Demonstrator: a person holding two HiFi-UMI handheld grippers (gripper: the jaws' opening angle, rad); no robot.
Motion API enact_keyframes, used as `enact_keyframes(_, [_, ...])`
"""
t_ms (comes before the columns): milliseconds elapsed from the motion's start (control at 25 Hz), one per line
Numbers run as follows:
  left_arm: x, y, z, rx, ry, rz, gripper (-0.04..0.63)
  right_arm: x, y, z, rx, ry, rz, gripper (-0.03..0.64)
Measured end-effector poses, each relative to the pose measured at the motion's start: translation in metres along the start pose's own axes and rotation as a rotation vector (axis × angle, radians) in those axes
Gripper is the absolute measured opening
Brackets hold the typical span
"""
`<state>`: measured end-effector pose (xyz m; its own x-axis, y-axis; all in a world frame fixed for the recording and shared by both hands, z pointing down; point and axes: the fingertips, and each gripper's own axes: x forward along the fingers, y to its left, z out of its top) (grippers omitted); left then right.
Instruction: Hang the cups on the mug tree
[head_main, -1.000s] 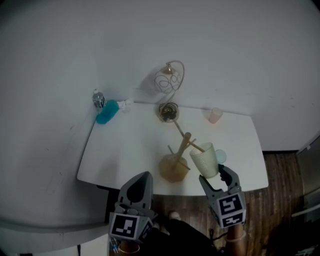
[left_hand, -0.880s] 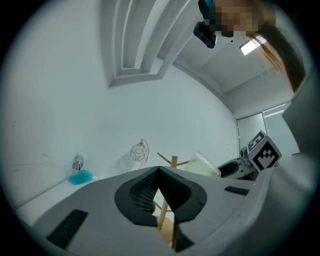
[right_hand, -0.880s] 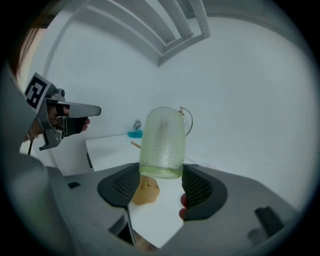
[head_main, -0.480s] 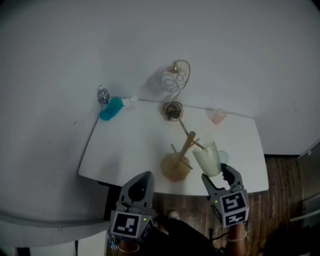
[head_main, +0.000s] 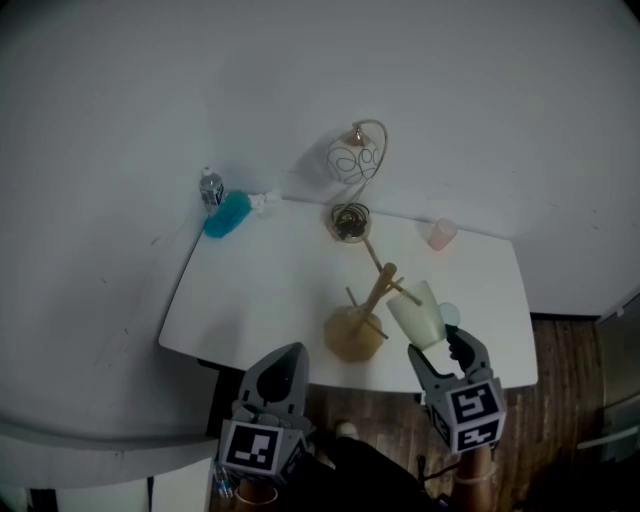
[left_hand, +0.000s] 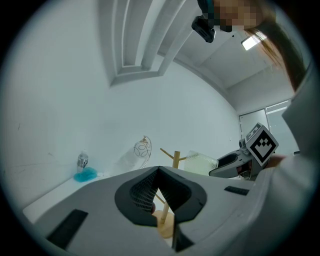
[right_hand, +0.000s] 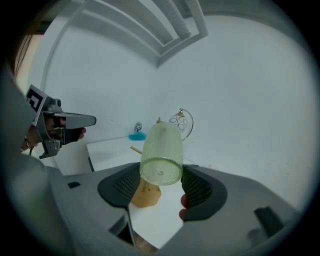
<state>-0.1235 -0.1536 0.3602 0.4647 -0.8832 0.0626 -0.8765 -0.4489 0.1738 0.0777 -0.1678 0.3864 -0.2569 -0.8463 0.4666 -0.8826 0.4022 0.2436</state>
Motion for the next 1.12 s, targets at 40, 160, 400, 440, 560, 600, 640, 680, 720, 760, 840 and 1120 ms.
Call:
enact_keyframes(40, [0.0,0.0,0.0,0.0,0.0,0.0,-0.002,0.0,0.0,0.001,-0.001,-0.004,0.0,0.265])
enact_keyframes(160, [0.0,0.001,-0.001,0.0,0.001,0.001,0.0,-0.002,0.003,0.001,0.009,0.008,0.014,0.265])
enact_keyframes(400, [0.0,0.003,0.0,0.002,0.002,0.005,0.0,-0.003,0.0,0.01,0.025,-0.026,0.012,0.264])
enact_keyframes(440, [0.0,0.003,0.0,0.003,0.002,0.007,0.0,-0.004,0.0,0.012,0.03,-0.032,0.014,0.264])
enact_keyframes(560, [-0.002,0.004,0.001,0.005,-0.001,0.011,-0.002,-0.003,-0.002,0.019,0.037,-0.07,0.01,0.264])
enact_keyframes(600, [-0.002,0.005,0.001,0.006,-0.002,0.012,0.0,-0.003,-0.002,0.021,0.04,-0.078,0.012,0.264])
enact_keyframes(640, [-0.002,0.005,0.002,0.006,-0.004,0.014,0.0,-0.003,-0.002,0.023,0.041,-0.084,0.013,0.264])
enact_keyframes(680, [-0.002,0.005,0.002,0.006,-0.004,0.015,-0.002,-0.002,-0.002,0.024,0.041,-0.09,0.013,0.264])
enact_keyframes(720, [-0.002,0.005,0.002,0.005,-0.004,0.017,-0.002,-0.002,-0.003,0.025,0.041,-0.094,0.012,0.264])
enact_keyframes(760, [-0.002,0.005,0.002,0.006,-0.003,0.018,-0.001,-0.002,-0.003,0.025,0.042,-0.096,0.01,0.264])
enact_keyframes(840, [-0.003,0.005,0.003,0.007,-0.003,0.021,0.0,-0.002,-0.004,0.026,0.045,-0.099,0.011,0.264])
enact_keyframes(1120, [-0.007,0.008,0.003,0.012,0.002,0.035,0.0,0.0,-0.001,0.031,0.057,-0.116,0.021,0.264])
